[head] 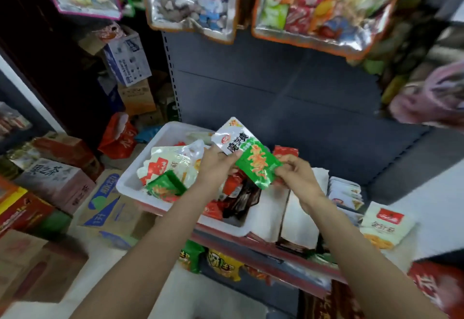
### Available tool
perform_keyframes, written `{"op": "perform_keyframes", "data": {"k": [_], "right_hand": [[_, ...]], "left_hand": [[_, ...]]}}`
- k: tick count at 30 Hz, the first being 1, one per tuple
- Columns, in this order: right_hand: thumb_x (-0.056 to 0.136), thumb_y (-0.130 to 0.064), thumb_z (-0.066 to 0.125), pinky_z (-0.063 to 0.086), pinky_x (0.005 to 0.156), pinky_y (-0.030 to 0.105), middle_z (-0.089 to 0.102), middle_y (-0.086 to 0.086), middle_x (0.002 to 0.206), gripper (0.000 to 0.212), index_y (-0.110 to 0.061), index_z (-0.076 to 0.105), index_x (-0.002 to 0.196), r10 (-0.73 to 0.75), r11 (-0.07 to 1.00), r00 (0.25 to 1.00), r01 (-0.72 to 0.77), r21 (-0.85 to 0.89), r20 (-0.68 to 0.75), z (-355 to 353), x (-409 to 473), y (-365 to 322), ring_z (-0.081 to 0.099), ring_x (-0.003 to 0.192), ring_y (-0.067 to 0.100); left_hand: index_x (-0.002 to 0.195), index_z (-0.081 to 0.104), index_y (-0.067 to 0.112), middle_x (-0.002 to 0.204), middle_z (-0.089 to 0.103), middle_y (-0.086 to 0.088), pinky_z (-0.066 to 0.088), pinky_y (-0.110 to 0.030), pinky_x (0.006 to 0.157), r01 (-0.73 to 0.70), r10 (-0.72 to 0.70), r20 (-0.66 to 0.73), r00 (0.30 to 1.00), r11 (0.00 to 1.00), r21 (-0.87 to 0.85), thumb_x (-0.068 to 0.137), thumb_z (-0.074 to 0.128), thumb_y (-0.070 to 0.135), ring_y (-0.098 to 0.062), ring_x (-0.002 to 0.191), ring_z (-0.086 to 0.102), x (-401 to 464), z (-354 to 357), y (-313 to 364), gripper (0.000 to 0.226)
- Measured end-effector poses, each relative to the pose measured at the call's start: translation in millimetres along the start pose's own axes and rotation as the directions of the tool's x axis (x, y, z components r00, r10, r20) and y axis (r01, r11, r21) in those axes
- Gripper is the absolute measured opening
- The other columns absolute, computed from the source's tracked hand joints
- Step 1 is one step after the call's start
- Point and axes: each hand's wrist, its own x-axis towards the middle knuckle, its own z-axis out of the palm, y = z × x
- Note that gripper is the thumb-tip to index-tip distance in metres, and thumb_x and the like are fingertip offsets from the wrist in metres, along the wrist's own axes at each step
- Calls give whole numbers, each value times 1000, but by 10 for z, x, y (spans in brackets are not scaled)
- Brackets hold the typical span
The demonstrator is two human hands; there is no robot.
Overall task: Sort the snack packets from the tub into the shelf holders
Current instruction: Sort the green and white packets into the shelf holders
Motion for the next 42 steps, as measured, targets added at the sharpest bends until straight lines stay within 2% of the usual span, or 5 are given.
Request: {"op": "perform_keyframes", "data": {"k": [9, 14, 21, 30, 42], "right_hand": [[83, 6, 64, 48, 61, 17, 65, 3, 75, 9, -2, 62, 87, -263, 956, 961, 248, -155, -82, -1354, -205, 33, 58, 61, -3], [83, -10, 66, 50, 77, 46, 61, 31, 88, 21, 7, 54, 87, -334, 939, 897, 291, -181, -290, -1978, -258, 179, 59, 82, 42], [88, 7, 56, 53, 79, 21, 68, -5, 97, 24, -10, 59, 105, -308, 946, 904, 325, 8, -295, -2200, -320, 198, 66, 87, 3], [88, 5, 55, 56, 81, 30, 70, -2, 95, 26, -19, 62, 96, -278, 947, 923, 310, 88, -266, -2097, -281, 288, 66, 91, 14], [83, -2, 61, 45, 71, 9, 71, 1, 83, 16, -17, 63, 82, -178, 750, 979, 199, -630, 98, -2016, -167, 463, 65, 79, 11]], "left_hand": [[109, 60, -1, 105, 66, -14, 51, -37, 85, -304, 184, 357, 916, 898, 318, 85, 66, 6, -20, 89, 62, -252, 1480, -77, 25], [141, 39, 10, 145, 39, -11, 30, -35, 108, -574, 195, 548, 813, 424, 700, 96, 48, 28, -25, 133, 35, -258, 1981, -299, 49], [143, 32, 15, 145, 39, -6, 24, -31, 106, -651, 142, 636, 758, 204, 731, 96, 43, 37, -21, 133, 34, -305, 2180, -367, 53], [132, 52, 13, 125, 47, -5, 27, -12, 92, -601, 58, 663, 746, 488, 633, 96, 47, 16, -17, 118, 47, -543, 1952, -456, 37], [131, 53, 15, 130, 50, -4, 28, -15, 93, -580, 45, 651, 757, 506, 639, 96, 47, 14, -17, 121, 46, -545, 1916, -436, 37]]}}
